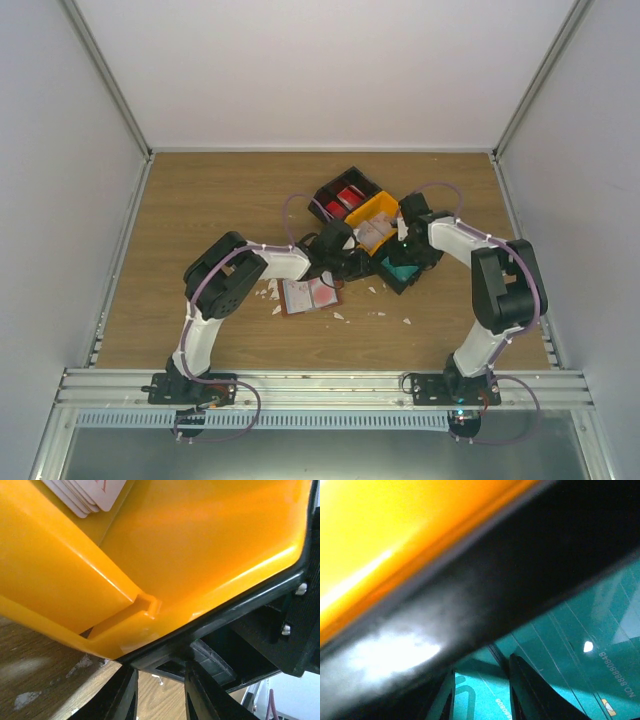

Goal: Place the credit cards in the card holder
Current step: Pick up the credit card from the storage box.

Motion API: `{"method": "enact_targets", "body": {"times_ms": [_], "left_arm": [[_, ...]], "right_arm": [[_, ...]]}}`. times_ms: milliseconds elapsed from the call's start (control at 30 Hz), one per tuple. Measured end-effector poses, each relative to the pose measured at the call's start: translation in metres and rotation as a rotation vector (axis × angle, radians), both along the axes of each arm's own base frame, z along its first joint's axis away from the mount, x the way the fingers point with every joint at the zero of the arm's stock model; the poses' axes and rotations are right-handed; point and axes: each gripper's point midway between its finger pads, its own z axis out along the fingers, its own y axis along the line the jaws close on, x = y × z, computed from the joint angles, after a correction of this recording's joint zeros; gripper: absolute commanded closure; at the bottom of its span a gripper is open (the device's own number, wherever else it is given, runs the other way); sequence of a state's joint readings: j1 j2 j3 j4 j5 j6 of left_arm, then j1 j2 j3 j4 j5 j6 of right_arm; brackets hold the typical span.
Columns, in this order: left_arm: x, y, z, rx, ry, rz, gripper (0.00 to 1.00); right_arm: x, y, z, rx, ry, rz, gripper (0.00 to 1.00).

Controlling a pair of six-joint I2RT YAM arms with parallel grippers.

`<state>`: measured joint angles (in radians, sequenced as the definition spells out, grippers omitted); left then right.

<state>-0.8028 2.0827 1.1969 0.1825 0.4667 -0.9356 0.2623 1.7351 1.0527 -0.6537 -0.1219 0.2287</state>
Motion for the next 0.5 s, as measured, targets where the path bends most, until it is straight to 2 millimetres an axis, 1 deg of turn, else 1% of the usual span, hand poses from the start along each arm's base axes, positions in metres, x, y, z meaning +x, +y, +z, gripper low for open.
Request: {"method": "enact_targets", "body": {"times_ms": [133, 267, 400, 500], "left_arm": [[0.001, -0.002, 0.0, 0.0, 0.005, -0.005, 0.73], [0.001, -0.002, 0.0, 0.001, 0.006, -0.007, 0.73], [0.003, -0.004, -0.001, 0.002, 0.002, -0.004, 0.73], [0.003, -0.004, -0.002, 0.003, 0.003, -0.004, 0.73]], "right_arm": [[0.002, -0.003, 0.002, -0.01, -0.009, -0.011, 0.76], [0.002, -0.003, 0.014, 0.0, -0.035, -0.013, 0.81], [-0.003, 0.006, 0.028, 0.044, -0.048, 0.001, 0.82], [-0.008, 0.012, 0.033, 0.075, -0.043, 0.016, 0.83]]}}
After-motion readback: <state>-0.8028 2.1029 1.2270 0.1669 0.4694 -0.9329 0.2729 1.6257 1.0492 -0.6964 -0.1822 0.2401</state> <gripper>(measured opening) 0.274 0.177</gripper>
